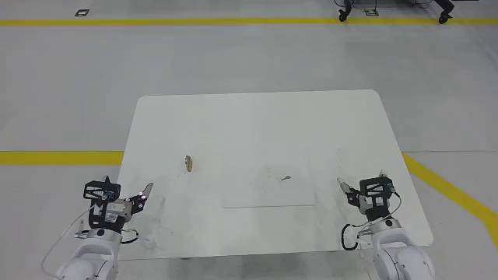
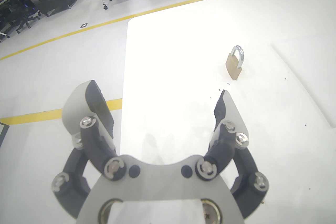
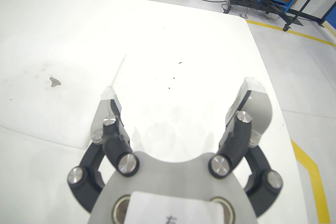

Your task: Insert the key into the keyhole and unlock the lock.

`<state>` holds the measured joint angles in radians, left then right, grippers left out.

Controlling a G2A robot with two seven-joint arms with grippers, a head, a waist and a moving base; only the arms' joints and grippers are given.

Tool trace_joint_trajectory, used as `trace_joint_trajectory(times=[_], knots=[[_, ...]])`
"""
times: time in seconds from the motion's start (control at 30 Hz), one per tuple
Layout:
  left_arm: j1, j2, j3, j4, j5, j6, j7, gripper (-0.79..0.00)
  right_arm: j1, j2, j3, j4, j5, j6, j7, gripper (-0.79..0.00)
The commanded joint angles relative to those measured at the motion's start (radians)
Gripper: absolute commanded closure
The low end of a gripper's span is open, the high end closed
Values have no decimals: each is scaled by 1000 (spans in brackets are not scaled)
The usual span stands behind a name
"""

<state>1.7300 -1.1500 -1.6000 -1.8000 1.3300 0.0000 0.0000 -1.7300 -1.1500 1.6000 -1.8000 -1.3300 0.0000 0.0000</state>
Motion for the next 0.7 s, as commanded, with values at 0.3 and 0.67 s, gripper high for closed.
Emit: trace_joint_trajectory(times=[0.3, 0.67], knots=[[0, 0, 0, 0, 0, 0, 0, -785, 16, -3, -61, -27, -97, -8, -19, -785], [0, 0, 0, 0, 0, 0, 0, -785, 81, -10, -156, 18, 72, -231, 33, -785]])
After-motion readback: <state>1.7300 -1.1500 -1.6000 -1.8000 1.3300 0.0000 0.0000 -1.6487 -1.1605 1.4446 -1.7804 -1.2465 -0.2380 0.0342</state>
